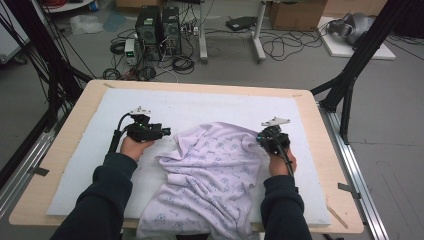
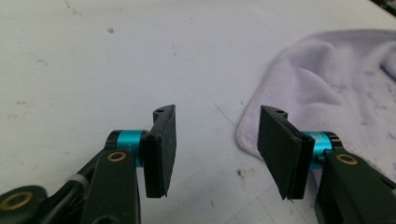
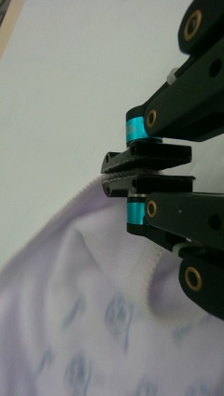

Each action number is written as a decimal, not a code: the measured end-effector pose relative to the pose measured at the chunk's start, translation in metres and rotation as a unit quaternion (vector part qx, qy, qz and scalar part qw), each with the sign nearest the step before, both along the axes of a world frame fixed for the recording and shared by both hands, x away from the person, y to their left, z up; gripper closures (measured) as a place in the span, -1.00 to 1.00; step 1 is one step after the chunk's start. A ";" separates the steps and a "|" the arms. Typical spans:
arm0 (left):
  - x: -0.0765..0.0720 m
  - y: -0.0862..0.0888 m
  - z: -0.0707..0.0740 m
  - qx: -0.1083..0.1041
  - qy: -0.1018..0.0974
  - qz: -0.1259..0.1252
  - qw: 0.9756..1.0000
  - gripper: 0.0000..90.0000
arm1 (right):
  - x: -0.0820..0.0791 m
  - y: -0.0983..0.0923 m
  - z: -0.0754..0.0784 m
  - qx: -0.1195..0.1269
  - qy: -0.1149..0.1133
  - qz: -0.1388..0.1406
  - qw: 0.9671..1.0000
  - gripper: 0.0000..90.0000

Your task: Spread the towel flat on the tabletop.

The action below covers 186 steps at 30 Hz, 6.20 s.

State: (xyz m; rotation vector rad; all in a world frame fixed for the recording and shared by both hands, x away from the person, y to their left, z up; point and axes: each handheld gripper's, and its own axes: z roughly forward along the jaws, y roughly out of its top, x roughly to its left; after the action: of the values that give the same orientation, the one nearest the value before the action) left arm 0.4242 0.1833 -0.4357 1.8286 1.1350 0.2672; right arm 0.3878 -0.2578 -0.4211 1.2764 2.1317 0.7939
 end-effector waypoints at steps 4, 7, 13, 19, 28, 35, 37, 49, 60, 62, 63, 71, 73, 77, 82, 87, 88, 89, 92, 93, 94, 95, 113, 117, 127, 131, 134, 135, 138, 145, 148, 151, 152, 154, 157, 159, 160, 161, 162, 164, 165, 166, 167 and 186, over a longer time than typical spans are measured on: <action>0.006 -0.005 0.002 -0.008 0.000 -0.004 1.000 0.06 | 0.003 -0.023 -0.001 -0.004 0.007 -0.032 0.999 0.80; 0.009 -0.017 0.003 -0.001 -0.003 -0.024 1.000 0.06 | 0.001 -0.027 -0.001 0.006 0.004 -0.035 0.999 0.39; 0.022 -0.040 0.004 0.026 -0.002 -0.051 0.998 0.06 | -0.027 -0.028 0.005 0.054 -0.030 -0.024 0.998 0.13; 0.024 -0.061 -0.007 0.078 -0.002 -0.083 0.994 0.19 | -0.049 -0.024 -0.002 0.068 -0.040 0.002 0.997 0.09; 0.031 -0.062 -0.006 0.159 -0.037 -0.050 0.985 0.90 | -0.052 -0.012 -0.006 0.054 -0.036 0.030 0.997 0.07; 0.069 -0.024 -0.003 0.172 -0.029 0.049 0.983 0.90 | -0.052 -0.009 -0.006 0.056 -0.040 0.033 0.997 0.07; 0.077 -0.014 -0.002 0.172 -0.026 0.069 0.982 0.89 | -0.051 -0.008 -0.006 0.063 -0.039 0.033 0.997 0.07; 0.069 0.018 0.009 0.067 -0.003 0.092 0.994 0.05 | -0.008 0.009 -0.001 0.063 -0.034 0.053 0.996 0.13; 0.035 0.029 0.014 0.019 0.007 0.054 0.998 0.07 | 0.071 0.042 -0.012 0.002 0.014 0.069 0.998 0.24; 0.034 0.031 0.014 0.019 0.012 0.053 0.998 0.07 | 0.080 0.046 -0.017 -0.006 0.021 0.079 0.997 0.49; 0.033 0.033 0.014 0.017 0.015 0.052 0.998 0.08 | 0.082 0.047 -0.017 -0.003 0.025 0.075 0.997 0.64; 0.024 0.031 0.013 0.019 0.021 0.053 0.998 0.13 | 0.093 0.029 -0.018 -0.037 -0.013 -0.023 0.999 0.93; 0.021 0.026 0.012 0.032 0.026 0.044 0.998 0.11 | 0.094 0.024 -0.017 -0.040 -0.035 -0.062 0.997 0.87; 0.019 0.018 0.015 0.025 0.016 0.039 0.999 0.11 | 0.089 0.024 -0.010 -0.014 -0.044 -0.056 0.997 0.50; 0.017 -0.002 0.008 0.038 0.023 0.017 0.999 0.18 | 0.072 0.020 0.008 0.022 -0.044 -0.028 0.998 0.28; 0.020 -0.017 -0.006 0.047 0.022 0.030 0.998 0.07 | 0.050 0.012 0.017 0.037 -0.032 -0.004 0.999 0.17; 0.020 -0.020 -0.009 0.055 0.026 0.026 0.998 0.06 | 0.045 0.010 0.017 0.038 -0.026 0.001 0.999 0.16; 0.019 -0.023 -0.011 0.068 0.017 0.023 0.997 0.05 | 0.041 0.009 0.016 0.037 -0.023 0.007 0.999 0.12; 0.012 -0.034 -0.011 0.130 -0.028 0.010 0.991 0.21 | 0.032 0.006 0.011 0.052 0.007 0.010 0.999 0.02; 0.010 -0.038 -0.011 0.138 -0.042 -0.014 0.989 0.60 | 0.029 0.005 0.009 0.052 0.010 0.012 0.999 0.03; 0.006 -0.044 -0.011 0.168 -0.064 -0.014 0.984 0.85 | 0.027 0.005 0.008 0.051 0.007 0.013 0.999 0.03; 0.005 -0.048 -0.011 0.188 -0.079 -0.015 0.979 0.91 | 0.025 0.005 0.008 0.054 0.006 0.011 0.998 0.03; 0.032 0.024 -0.005 0.077 -0.003 0.109 0.991 0.09 | 0.016 0.017 -0.009 0.123 0.018 0.020 0.992 -0.05; 0.020 0.030 -0.001 0.043 -0.022 0.100 0.994 0.12 | 0.024 0.030 -0.019 0.110 0.043 0.051 0.992 0.11; 0.009 0.018 0.001 0.015 0.000 0.045 0.999 0.06 | 0.057 0.047 -0.019 -0.034 -0.014 0.045 0.998 0.95; 0.007 0.009 0.001 0.017 0.005 0.026 1.000 0.03 | 0.071 0.040 -0.017 -0.045 -0.035 -0.022 0.998 0.88; 0.006 0.004 -0.002 0.029 0.003 0.017 0.999 0.03 | 0.071 0.033 -0.014 0.001 -0.025 -0.043 0.999 0.41; 0.007 0.002 -0.005 0.040 0.009 0.018 0.999 0.03 | 0.069 0.030 -0.011 0.011 -0.022 -0.042 0.999 0.33; 0.007 -0.003 -0.011 0.056 0.021 0.016 0.998 -0.01 | 0.054 0.019 0.000 0.056 -0.029 -0.026 0.998 0.11; -0.001 -0.019 -0.010 0.126 -0.022 -0.015 0.992 0.62 | 0.013 0.003 0.001 0.097 0.006 0.011 0.995 -0.17; 0.002 -0.015 -0.011 0.104 -0.011 -0.008 0.994 0.94 | 0.005 -0.004 -0.002 0.111 0.038 0.014 0.993 -0.17; 0.005 -0.007 -0.010 0.111 -0.011 0.022 0.994 0.95 | -0.001 -0.001 -0.007 0.113 0.035 0.029 0.993 -0.06; 0.007 -0.003 -0.010 0.102 -0.006 0.029 0.994 0.95 | -0.002 0.001 -0.009 0.110 0.038 0.032 0.993 -0.04; 0.008 0.000 -0.011 0.095 0.000 0.031 0.995 0.95 | -0.001 0.008 -0.016 0.108 0.047 0.044 0.992 -0.02; 0.009 0.002 -0.010 0.099 -0.001 0.026 0.995 0.95 | -0.002 0.020 -0.022 0.070 0.044 0.068 0.994 0.36; 0.011 0.006 -0.011 0.090 0.002 0.037 0.995 0.95 | 0.000 0.022 -0.022 0.073 0.043 0.098 0.992 0.85; 0.013 0.010 -0.012 0.079 0.006 0.046 0.996 0.95 | 0.001 0.022 -0.022 0.066 0.042 0.103 0.992 0.90; 0.015 0.012 -0.012 0.071 0.010 0.049 0.996 0.95 | 0.005 0.024 -0.021 0.052 0.035 0.103 0.993 0.93; 0.017 0.014 -0.013 0.062 0.013 0.054 0.997 0.95 | 0.008 0.025 -0.020 0.046 0.033 0.096 0.994 0.94; 0.022 0.016 -0.015 0.052 0.012 0.069 0.996 0.95 | 0.018 0.025 -0.021 0.052 0.029 0.072 0.996 0.95; 0.025 0.016 -0.014 0.050 0.015 0.075 0.996 0.95 | 0.024 0.025 -0.021 0.053 0.024 0.054 0.997 0.95; 0.028 0.016 -0.014 0.050 0.013 0.081 0.995 0.95 | 0.029 0.026 -0.022 0.046 0.016 0.040 0.998 0.95; 0.031 0.015 -0.012 0.053 0.011 0.082 0.995 0.95 | 0.034 0.026 -0.022 0.042 0.012 0.029 0.999 0.95; -0.001 0.021 -0.009 -0.026 -0.014 0.022 0.999 -0.08 | 0.016 0.022 0.003 0.107 -0.044 0.062 0.991 0.19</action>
State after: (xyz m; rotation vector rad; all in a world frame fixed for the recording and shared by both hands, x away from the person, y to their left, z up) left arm 0.4232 0.2039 -0.4444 1.7520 1.1531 0.2850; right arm 0.4040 -0.2361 -0.4177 1.1964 2.1168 1.1365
